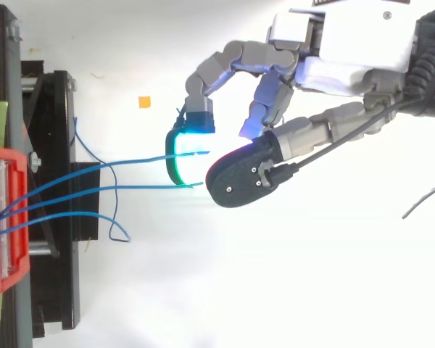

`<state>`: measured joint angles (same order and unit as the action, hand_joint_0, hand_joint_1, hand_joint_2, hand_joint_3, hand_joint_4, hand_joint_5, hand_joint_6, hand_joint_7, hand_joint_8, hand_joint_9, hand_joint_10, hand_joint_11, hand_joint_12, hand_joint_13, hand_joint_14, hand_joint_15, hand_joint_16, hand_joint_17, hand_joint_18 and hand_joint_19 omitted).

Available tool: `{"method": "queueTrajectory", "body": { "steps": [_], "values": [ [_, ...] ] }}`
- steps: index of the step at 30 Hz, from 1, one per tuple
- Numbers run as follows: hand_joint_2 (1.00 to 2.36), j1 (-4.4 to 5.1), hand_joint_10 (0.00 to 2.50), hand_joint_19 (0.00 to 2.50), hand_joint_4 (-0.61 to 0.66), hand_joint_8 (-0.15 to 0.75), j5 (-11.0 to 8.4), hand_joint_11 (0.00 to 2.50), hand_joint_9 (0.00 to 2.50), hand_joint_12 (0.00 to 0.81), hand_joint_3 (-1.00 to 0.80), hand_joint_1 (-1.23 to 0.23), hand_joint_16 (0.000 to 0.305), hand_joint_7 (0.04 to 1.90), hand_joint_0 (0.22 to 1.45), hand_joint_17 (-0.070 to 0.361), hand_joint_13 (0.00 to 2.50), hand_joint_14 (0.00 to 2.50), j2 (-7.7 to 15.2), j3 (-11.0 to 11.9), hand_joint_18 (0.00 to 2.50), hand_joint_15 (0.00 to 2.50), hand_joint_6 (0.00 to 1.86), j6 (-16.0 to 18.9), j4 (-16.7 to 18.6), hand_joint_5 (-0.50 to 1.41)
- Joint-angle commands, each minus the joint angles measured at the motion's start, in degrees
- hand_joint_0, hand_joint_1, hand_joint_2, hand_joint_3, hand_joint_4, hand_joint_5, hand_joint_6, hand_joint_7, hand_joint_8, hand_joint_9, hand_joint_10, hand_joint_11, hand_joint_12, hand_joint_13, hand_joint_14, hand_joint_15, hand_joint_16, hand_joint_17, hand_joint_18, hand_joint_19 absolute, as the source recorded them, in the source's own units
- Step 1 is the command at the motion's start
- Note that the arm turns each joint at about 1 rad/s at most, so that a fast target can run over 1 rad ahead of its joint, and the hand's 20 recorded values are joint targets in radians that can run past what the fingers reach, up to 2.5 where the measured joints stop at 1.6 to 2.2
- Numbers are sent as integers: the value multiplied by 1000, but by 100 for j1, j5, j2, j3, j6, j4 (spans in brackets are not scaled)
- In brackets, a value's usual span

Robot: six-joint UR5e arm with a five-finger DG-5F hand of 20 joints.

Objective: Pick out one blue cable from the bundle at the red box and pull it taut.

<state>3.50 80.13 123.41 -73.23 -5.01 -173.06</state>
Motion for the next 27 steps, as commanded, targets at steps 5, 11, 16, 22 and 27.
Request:
{"method": "queueTrajectory", "body": {
  "steps": [5,11,16,22,27],
  "values": [
    [1008,1,26,819,67,315,-6,831,1253,418,-378,-626,50,1009,516,113,1250,20,-1,-7,936,858,891,0,0,-103],
    [1007,1,26,818,62,323,-6,825,1258,419,-395,-631,51,1005,507,115,1253,23,8,2,944,862,887,0,0,-103],
    [1002,1,25,810,74,325,-6,818,1262,429,-456,-611,53,990,484,120,1262,21,-1,2,964,860,875,0,0,-103],
    [1002,-8,24,794,75,329,-6,816,1266,430,-469,-576,54,957,478,121,1266,22,-1,-7,971,859,872,0,0,-103],
    [1007,1,25,815,72,314,-6,819,1256,406,-393,-595,48,970,530,109,1251,23,-1,-7,939,859,866,0,0,-104]
  ]
}}
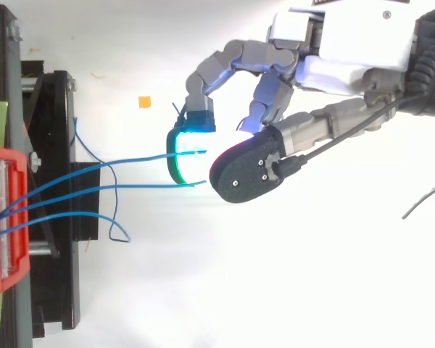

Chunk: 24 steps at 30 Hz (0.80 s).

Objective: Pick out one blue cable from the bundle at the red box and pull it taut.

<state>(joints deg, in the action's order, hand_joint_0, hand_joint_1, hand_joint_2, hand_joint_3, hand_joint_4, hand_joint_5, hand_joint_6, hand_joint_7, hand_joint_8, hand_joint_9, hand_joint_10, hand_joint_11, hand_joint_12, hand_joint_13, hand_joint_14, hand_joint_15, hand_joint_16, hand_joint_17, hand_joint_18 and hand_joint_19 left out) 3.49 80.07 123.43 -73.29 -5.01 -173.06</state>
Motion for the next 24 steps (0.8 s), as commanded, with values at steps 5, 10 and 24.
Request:
{"method": "queueTrajectory", "body": {
  "steps": [5,10,24],
  "values": [
    [1012,2,24,763,52,332,0,794,1296,422,-255,-630,52,991,569,116,1283,21,-3,8,992,830,866,0,0,-86],
    [1011,2,20,713,11,351,0,774,1338,444,-143,-668,57,1003,566,128,1310,20,-3,8,1059,796,871,0,0,-68],
    [1009,-6,22,696,-32,360,0,789,1355,454,-92,-705,59,1059,566,133,1312,19,-3,-1,1084,794,871,0,0,-60]
  ]
}}
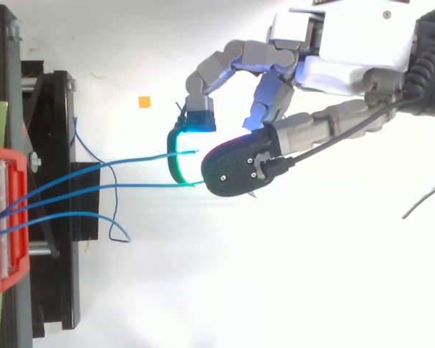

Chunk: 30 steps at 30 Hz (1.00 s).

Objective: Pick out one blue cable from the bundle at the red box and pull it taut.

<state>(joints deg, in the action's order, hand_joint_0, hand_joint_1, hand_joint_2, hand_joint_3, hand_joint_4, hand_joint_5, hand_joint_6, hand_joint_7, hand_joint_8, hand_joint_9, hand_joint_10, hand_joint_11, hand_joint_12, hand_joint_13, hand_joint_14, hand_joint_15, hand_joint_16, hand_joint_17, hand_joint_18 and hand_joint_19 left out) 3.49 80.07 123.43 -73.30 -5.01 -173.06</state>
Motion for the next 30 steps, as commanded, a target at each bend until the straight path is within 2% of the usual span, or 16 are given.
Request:
{"method": "queueTrajectory", "body": {
  "steps": [1,10,12,16,20,30],
  "values": [
    [1008,3,23,694,-28,359,0,795,1356,457,-93,-710,59,1055,568,133,1313,17,-3,0,1084,792,872,0,0,-61],
    [1010,3,22,653,-25,351,26,772,1339,448,-102,-709,57,1045,574,129,1283,20,-11,9,1072,753,879,-9,-132,-64],
    [1010,-6,21,597,-27,356,35,665,1232,435,-104,-709,54,1039,575,122,1224,17,-38,0,1050,652,880,-18,-211,-64],
    [1009,12,9,481,-29,344,9,283,828,379,-110,-711,49,1017,577,111,969,12,-126,0,948,363,880,-18,-316,-64],
    [1008,12,4,429,-34,330,9,105,628,354,-124,-713,47,1013,579,107,836,8,-187,0,870,252,878,-18,-439,-64],
    [1009,-15,0,444,-37,326,-9,17,520,342,-139,-711,49,1006,580,109,718,6,-178,0,812,208,870,-26,-422,-67]
  ]
}}
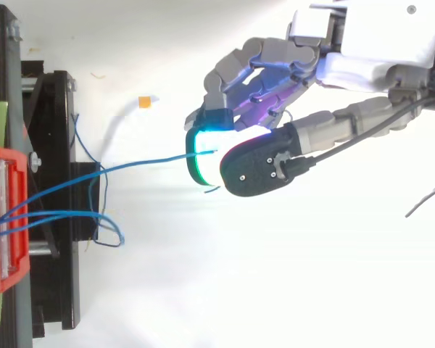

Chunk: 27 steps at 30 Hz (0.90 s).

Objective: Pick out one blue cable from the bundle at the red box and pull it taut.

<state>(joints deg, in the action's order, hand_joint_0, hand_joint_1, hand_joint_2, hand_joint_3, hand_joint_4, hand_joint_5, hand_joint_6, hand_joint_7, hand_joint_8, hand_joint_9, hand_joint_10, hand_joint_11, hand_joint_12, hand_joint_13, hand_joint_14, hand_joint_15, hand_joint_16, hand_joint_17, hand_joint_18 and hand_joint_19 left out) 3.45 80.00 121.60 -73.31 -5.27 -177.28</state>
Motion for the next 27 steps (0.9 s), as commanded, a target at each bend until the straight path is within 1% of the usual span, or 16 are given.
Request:
{"method": "queueTrajectory", "body": {
  "steps": [1,2,7,10,11,13,15,16,21,23,24,25,27],
  "values": [
    [1009,-19,0,453,-34,325,7,15,523,341,-139,-711,49,1016,580,110,714,7,-4,1,811,218,870,-1,-8,-67],
    [1009,-37,0,456,-29,326,15,23,529,341,-138,-710,49,1015,580,110,713,7,-4,1,811,221,870,-10,-8,-67],
    [1009,-28,3,490,-13,336,33,83,611,341,-143,-709,50,1021,581,112,709,7,4,-34,805,229,871,-18,-35,-69],
    [1010,7,4,502,-10,336,33,106,634,341,-145,-707,50,1019,582,112,706,7,-4,-228,803,239,872,8,36,-69],
    [1009,16,3,511,-10,337,33,122,646,340,-148,-707,50,1018,583,112,706,7,-4,-351,801,247,872,17,115,-69],
    [1010,16,5,513,-10,342,33,147,679,339,-148,-706,50,1017,583,112,706,8,-4,-395,802,244,873,26,159,-70],
    [1010,-2,8,535,-7,344,51,244,760,338,-154,-705,50,1014,585,113,711,9,-4,-518,802,263,874,70,405,-71],
    [1012,-11,11,546,-6,342,59,368,825,344,-156,-699,51,1021,585,114,725,9,-4,-518,808,286,875,87,431,-72],
    [1012,-11,19,563,-4,330,68,649,987,356,-163,-689,51,995,588,115,813,13,-4,-518,826,434,881,149,493,-77],
    [1013,-11,20,578,-3,322,59,816,1064,371,-172,-682,50,1001,592,113,894,15,-4,-518,851,541,883,149,510,-80],
    [1013,-19,20,587,0,323,51,858,1081,371,-172,-681,50,998,592,113,911,16,-4,-518,850,576,884,149,598,-80],
    [1013,-11,18,605,5,328,51,952,1128,381,-174,-679,51,1004,594,114,987,17,4,-518,869,679,885,149,616,-82],
    [1014,-19,17,642,7,329,42,1039,1162,390,-176,-675,51,998,598,114,1065,19,4,-518,898,793,887,149,651,-84]
  ]
}}
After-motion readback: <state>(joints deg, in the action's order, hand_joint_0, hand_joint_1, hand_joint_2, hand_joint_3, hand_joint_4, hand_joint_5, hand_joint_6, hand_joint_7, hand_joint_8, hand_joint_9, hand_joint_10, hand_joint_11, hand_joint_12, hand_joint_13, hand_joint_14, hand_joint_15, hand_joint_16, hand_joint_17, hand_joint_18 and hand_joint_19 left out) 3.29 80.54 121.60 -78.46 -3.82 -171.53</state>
